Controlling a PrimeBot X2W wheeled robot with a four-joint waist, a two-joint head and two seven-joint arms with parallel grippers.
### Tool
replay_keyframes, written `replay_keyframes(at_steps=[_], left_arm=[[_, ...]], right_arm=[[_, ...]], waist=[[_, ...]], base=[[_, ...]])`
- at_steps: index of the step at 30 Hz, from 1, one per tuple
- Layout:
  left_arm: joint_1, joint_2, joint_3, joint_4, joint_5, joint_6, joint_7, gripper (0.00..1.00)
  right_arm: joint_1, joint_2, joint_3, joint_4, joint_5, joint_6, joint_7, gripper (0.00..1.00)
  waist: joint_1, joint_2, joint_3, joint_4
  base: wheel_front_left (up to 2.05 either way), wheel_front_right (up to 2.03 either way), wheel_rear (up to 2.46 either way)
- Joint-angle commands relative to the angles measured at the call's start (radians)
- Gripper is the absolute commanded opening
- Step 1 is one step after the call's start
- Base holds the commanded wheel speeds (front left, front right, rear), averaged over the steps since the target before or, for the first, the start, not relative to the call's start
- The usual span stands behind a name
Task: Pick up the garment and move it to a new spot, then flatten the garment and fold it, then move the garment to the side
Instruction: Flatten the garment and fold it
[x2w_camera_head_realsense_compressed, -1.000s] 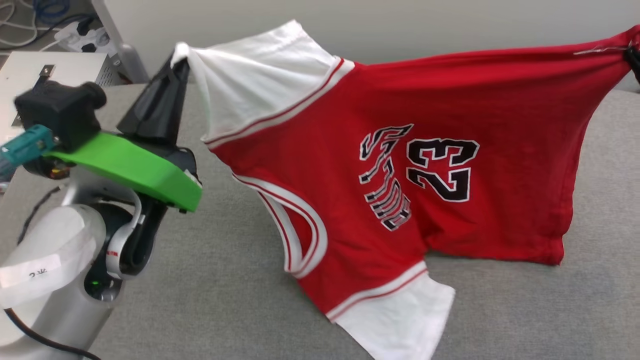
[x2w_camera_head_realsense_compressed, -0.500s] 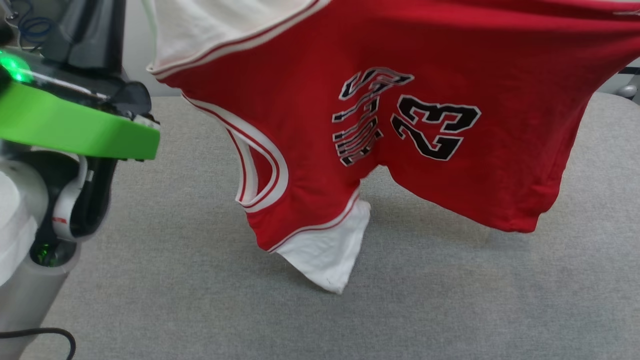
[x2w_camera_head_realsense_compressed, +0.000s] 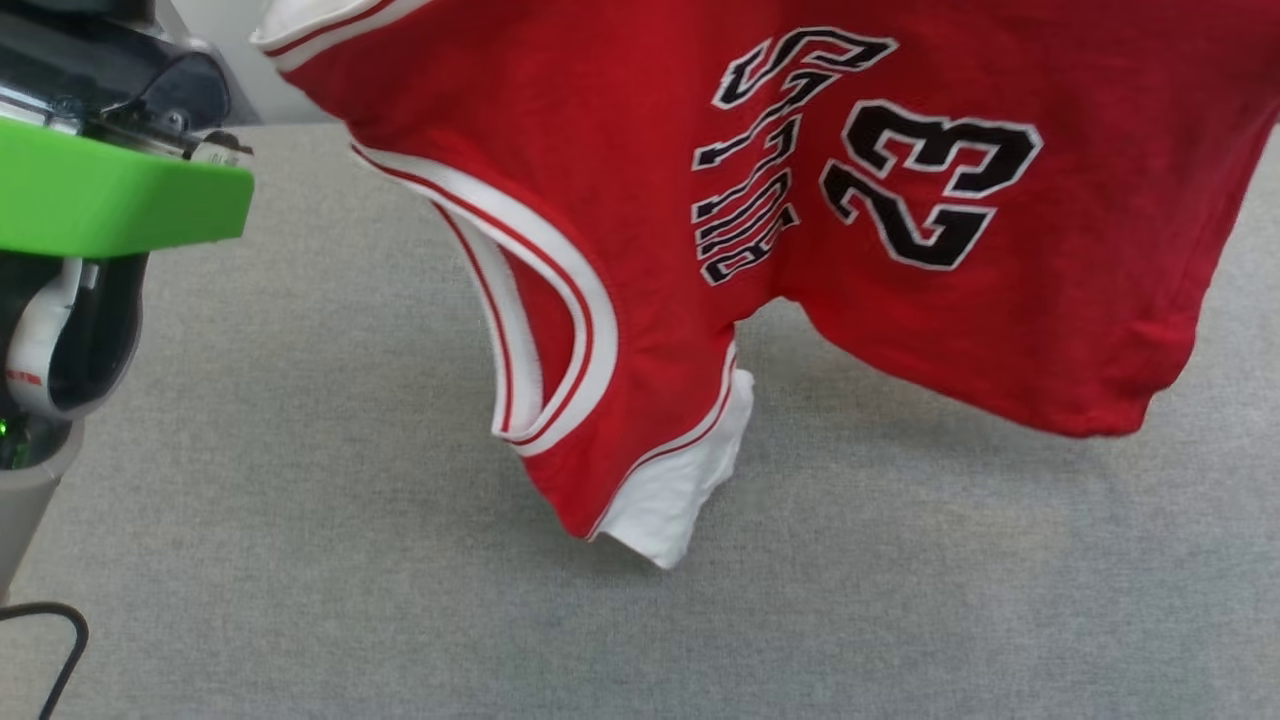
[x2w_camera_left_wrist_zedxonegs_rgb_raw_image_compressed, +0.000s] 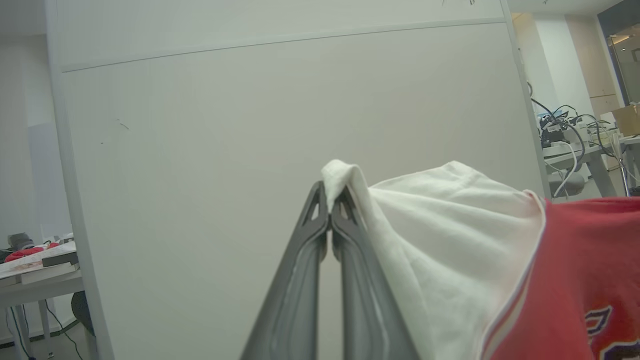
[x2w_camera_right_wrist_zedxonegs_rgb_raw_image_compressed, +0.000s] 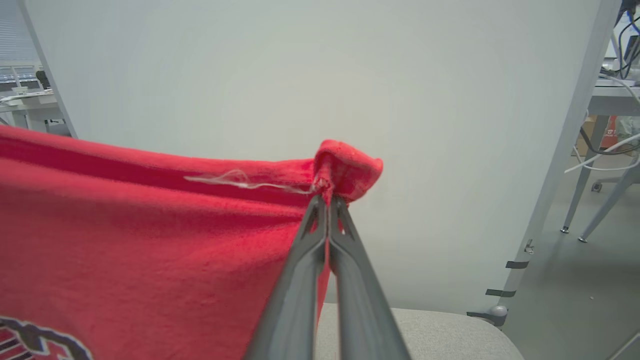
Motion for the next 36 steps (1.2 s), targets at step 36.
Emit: replay_keyframes(at_steps=[36], left_arm=[[-1.144, -0.118, -0.051, 1.006, 0.293, -0.302, -0.232, 0.0]], right_arm=[[-1.098, 0.177, 0.128, 0.94, -0.38, -0.002, -0.633, 0.0]], waist=[[0.0, -0.0001, 0.599, -0.07]], base=[[0.0, 0.0, 0.0]])
